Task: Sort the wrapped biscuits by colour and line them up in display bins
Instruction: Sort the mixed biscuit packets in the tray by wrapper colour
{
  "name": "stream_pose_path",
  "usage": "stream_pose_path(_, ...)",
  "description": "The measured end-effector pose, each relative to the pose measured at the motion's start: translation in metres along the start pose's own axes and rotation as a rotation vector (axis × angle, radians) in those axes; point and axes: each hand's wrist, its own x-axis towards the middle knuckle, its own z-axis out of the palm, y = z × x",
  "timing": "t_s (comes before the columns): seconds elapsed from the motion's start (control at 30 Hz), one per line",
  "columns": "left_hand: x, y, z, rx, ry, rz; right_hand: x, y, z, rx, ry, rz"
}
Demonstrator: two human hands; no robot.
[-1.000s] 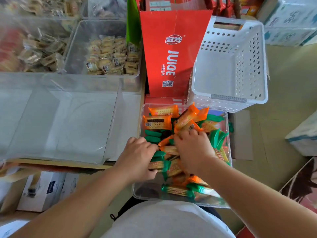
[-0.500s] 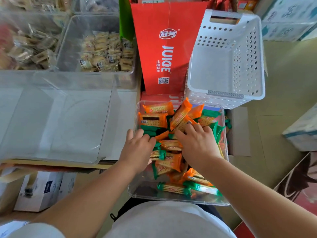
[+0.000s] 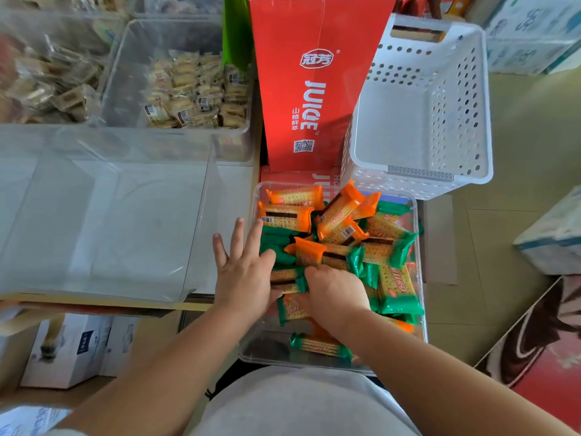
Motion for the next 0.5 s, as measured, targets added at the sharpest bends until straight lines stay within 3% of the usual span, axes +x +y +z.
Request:
stream_pose_path(0.2, -0.015, -0.018, 0.002, -0.201, -0.022, 0.052, 0.009, 0.003, 0.004, 0.218, 0.042, 0.118)
stream_pose_path(0.37, -0.031, -0.034, 0.004, -0.362, 0.094, -0.062, -0.002, 0.007, 0.004, 0.219, 0.074, -0.01)
stream_pose_path(0.5, -0.039, -0.038, 0.012, -0.497, 0.09, 0.021, 0.001, 0.005, -0.004, 0.104, 0.06, -0.145)
